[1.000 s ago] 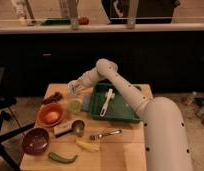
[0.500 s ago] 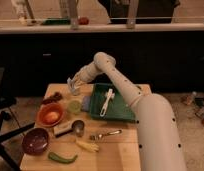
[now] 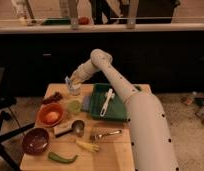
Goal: Place towel in paper cup
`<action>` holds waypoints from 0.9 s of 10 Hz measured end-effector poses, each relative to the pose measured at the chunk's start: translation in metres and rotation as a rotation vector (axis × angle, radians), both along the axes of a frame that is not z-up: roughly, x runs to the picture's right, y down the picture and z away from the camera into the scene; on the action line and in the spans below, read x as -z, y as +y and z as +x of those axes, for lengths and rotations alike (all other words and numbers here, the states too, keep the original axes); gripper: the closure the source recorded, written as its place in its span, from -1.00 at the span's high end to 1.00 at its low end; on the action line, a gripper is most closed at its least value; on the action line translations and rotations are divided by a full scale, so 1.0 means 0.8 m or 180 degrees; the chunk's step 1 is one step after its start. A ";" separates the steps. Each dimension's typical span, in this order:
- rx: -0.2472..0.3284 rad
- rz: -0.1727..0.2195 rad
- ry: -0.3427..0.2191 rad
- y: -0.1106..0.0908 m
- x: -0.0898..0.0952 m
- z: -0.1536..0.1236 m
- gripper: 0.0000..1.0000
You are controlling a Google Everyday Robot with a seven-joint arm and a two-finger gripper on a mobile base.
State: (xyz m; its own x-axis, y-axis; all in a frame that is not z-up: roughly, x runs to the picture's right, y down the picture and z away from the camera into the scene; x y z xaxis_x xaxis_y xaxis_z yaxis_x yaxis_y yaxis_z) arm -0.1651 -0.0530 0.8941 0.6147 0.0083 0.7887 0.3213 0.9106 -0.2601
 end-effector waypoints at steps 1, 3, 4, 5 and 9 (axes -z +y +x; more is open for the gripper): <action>0.0002 -0.0007 0.0021 0.000 -0.002 -0.001 -1.00; 0.0000 -0.0029 0.0073 0.001 -0.010 0.000 -1.00; -0.0003 -0.0033 0.0088 0.000 -0.012 0.000 -1.00; -0.0009 -0.0037 0.0103 -0.001 -0.015 0.002 -1.00; -0.0039 -0.0054 0.0150 -0.003 -0.023 0.005 -0.95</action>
State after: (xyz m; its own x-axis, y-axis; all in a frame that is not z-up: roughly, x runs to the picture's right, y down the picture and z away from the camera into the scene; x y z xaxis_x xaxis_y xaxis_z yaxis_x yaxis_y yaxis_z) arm -0.1613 -0.0554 0.9121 0.6509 0.0293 0.7586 0.2972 0.9097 -0.2901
